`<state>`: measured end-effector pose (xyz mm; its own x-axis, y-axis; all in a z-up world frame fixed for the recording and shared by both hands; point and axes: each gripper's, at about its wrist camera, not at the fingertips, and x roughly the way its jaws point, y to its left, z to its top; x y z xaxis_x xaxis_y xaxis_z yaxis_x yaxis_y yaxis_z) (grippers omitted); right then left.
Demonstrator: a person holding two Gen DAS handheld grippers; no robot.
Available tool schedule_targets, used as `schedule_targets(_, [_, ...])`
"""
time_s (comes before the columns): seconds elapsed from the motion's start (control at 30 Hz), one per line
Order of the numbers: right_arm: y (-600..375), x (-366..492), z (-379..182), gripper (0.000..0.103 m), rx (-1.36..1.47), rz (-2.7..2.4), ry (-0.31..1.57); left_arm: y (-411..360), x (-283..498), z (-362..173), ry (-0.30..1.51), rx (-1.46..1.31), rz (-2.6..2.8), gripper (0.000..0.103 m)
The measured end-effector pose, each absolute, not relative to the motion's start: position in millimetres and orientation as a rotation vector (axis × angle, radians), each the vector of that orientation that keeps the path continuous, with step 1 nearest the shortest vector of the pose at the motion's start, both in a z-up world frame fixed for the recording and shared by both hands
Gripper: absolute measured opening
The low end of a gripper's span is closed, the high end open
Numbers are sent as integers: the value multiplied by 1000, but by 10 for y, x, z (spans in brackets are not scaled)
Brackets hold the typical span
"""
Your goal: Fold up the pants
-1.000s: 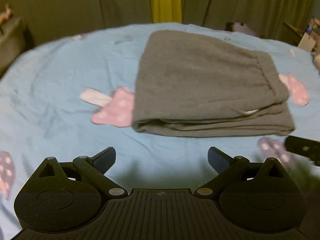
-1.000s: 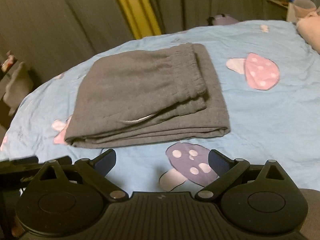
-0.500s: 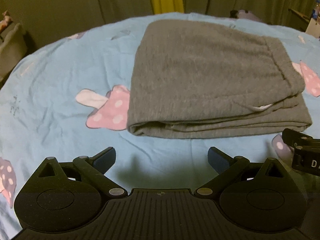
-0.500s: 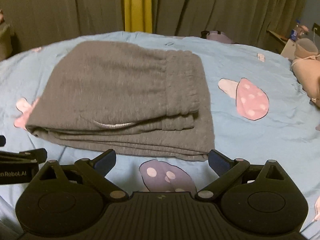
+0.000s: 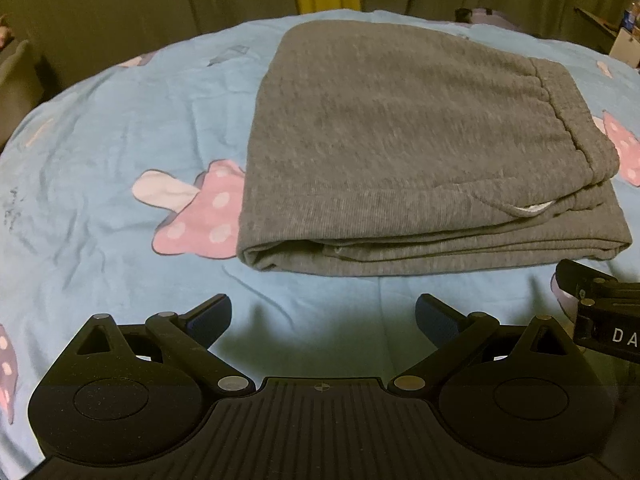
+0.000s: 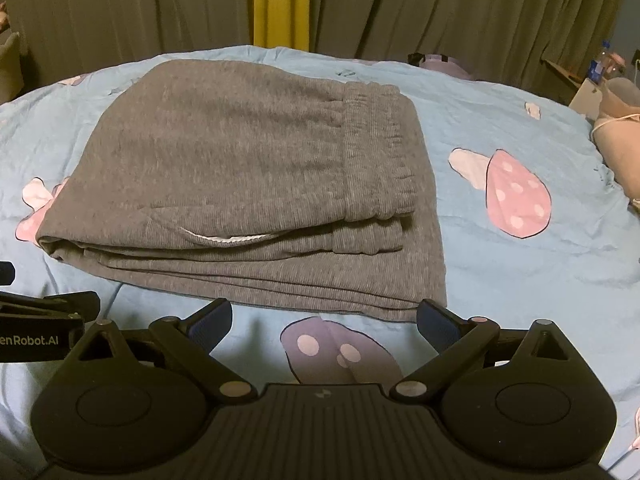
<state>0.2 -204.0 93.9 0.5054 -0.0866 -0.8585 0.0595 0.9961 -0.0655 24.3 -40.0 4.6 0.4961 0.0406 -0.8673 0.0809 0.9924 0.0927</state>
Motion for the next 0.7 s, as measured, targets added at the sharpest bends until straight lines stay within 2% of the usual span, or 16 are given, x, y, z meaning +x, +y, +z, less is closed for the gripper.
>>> schedule_targets(0.7, [-2183,8,928,99,78,-101,1044,-407,233,63,1044,139,-33,102])
